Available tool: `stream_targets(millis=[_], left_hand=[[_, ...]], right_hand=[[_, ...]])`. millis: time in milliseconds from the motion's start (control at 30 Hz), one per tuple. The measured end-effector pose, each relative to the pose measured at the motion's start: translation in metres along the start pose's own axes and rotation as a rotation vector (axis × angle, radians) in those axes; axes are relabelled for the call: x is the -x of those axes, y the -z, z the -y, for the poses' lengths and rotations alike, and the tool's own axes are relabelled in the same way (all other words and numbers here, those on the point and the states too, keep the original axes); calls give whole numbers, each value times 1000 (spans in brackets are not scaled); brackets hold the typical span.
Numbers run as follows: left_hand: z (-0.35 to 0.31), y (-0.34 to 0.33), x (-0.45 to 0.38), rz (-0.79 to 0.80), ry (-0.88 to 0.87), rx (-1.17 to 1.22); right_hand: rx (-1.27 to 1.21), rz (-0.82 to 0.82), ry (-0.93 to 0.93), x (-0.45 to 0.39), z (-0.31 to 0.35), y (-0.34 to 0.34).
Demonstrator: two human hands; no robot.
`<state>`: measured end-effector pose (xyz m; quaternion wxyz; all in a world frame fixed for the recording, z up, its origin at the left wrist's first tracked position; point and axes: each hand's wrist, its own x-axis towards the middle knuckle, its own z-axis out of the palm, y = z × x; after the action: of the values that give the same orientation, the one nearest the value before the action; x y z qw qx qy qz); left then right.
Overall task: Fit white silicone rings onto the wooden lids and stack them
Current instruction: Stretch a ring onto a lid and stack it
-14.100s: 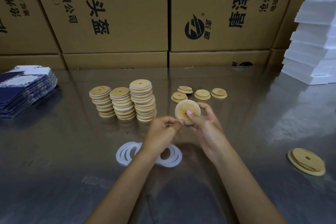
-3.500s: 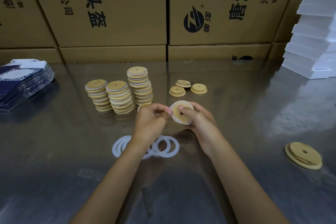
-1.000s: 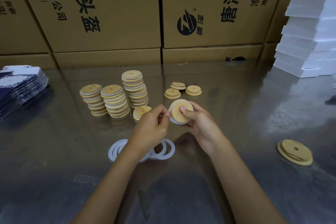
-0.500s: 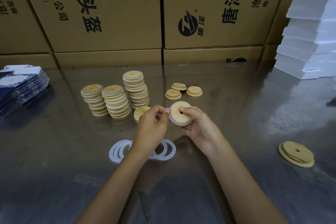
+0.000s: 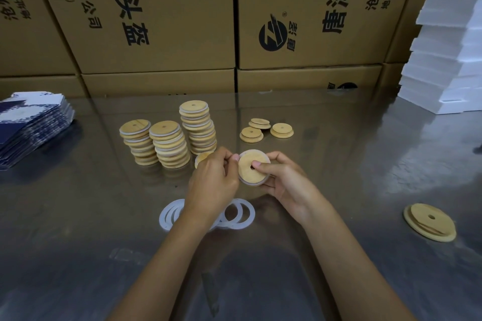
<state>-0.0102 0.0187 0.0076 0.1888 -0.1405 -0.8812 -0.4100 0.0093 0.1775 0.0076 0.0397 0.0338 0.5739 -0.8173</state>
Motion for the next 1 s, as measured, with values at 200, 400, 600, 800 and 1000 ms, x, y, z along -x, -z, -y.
stream_targets(millis=[200, 400, 600, 800, 1000], left_hand=[[-1, 1, 0, 41, -30, 100], [-4, 3, -1, 22, -49, 197], [-7, 5, -5, 85, 155, 429], [-3, 9, -8, 161, 465, 602], [-1, 15, -9, 223, 617, 631]], right_hand=[[72, -55, 14, 1, 4, 1], [123, 29, -58, 4, 6, 1], [-3, 25, -92, 4, 6, -1], [-21, -56, -114, 2, 3, -2], [-14, -102, -90, -1, -1, -1]])
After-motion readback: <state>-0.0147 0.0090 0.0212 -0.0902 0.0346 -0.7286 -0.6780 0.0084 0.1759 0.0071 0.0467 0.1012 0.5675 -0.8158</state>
